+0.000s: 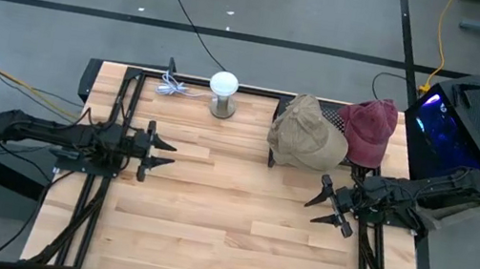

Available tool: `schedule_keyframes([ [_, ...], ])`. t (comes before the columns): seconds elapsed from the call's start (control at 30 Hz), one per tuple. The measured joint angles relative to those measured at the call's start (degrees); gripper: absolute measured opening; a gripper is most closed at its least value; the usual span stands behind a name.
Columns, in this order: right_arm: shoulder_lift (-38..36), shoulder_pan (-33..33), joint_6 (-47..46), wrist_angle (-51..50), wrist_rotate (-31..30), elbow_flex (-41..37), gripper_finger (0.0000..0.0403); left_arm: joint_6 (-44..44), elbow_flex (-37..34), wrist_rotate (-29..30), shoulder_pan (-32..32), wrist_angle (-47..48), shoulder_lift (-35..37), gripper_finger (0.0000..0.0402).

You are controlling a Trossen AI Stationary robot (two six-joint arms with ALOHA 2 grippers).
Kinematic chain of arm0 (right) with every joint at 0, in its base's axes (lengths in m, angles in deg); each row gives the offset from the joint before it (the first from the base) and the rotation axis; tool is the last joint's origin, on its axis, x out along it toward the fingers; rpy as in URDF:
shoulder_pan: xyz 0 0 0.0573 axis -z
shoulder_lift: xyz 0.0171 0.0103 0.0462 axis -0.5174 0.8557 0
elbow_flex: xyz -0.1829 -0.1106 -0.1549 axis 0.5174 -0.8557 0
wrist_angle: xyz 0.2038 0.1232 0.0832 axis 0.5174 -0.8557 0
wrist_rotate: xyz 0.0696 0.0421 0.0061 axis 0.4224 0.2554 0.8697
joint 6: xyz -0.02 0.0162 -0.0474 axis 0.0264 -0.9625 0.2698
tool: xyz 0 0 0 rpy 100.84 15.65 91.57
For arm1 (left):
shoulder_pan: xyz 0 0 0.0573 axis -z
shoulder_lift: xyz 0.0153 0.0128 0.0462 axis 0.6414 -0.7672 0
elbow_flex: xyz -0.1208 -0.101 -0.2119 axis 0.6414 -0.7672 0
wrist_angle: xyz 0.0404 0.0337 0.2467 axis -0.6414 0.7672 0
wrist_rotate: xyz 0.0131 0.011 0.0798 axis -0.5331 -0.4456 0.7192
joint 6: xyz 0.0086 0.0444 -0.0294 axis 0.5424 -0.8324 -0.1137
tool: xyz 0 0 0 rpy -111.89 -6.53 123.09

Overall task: Pick & Place hat
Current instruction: Return to home position

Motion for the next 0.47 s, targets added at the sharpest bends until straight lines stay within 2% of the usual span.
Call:
schedule_keyframes([
  [0.47,0.0,0.0,-0.4,0.2,0.0,0.0,0.0222,0.0,0.0,0.0,0.0,-0.3,0.0,0.0172],
])
